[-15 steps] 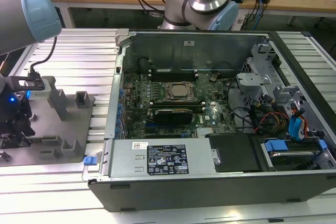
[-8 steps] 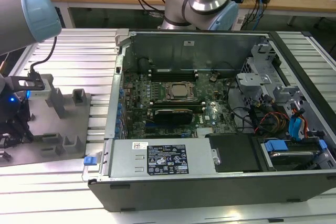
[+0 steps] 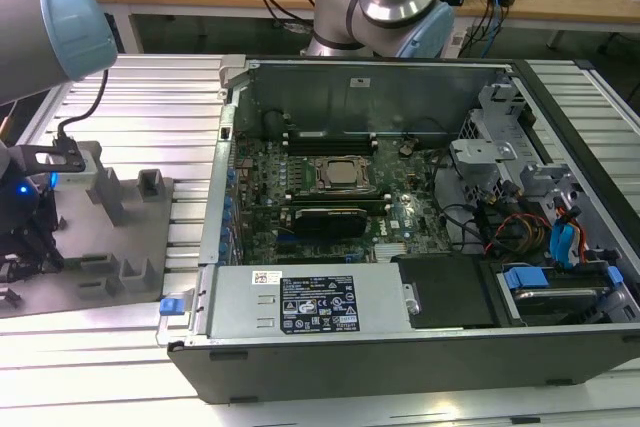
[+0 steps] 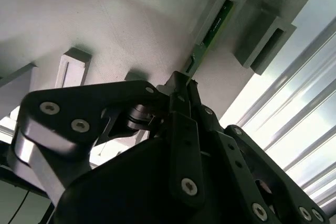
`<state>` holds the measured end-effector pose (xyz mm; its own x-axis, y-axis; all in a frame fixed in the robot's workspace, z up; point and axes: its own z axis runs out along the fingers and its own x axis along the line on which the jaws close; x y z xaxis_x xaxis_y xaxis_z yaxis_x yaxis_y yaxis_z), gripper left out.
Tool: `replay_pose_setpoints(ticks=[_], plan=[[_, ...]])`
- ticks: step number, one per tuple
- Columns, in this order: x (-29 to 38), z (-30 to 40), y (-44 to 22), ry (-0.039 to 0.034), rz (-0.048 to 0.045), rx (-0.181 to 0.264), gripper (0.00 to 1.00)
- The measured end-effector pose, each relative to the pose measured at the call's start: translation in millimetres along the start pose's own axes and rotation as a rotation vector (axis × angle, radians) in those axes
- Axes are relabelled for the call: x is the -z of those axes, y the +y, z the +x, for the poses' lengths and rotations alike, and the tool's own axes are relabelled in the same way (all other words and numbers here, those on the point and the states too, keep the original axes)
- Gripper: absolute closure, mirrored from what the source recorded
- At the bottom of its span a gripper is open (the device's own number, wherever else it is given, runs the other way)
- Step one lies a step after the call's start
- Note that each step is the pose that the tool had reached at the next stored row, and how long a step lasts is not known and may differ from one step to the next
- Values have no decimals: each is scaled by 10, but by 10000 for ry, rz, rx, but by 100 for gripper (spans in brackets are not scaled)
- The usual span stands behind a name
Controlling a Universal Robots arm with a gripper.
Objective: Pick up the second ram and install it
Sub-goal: 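Pick up the second ram and move it above second insertion slot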
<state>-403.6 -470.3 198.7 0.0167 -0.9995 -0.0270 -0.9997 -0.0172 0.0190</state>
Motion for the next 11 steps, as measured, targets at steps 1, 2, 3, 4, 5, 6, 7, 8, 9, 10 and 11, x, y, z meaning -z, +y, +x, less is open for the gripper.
replay_pose_setpoints(ticks=[1,2,3,4,5,6,7,8,9,10,11], plan=[[0,0,0,1,0,0,86],[0,1,0,7,-1,0,86],[17,0,0,8,-1,1,86],[120,-3,2,7,0,0,86],[281,-8,5,7,0,0,86],[364,-10,7,7,0,0,86],[404,-11,8,7,0,0,86],[455,-12,9,8,0,0,86],[485,-13,9,8,0,0,86],[520,-14,10,8,-1,0,86],[541,-15,10,7,0,0,86]])
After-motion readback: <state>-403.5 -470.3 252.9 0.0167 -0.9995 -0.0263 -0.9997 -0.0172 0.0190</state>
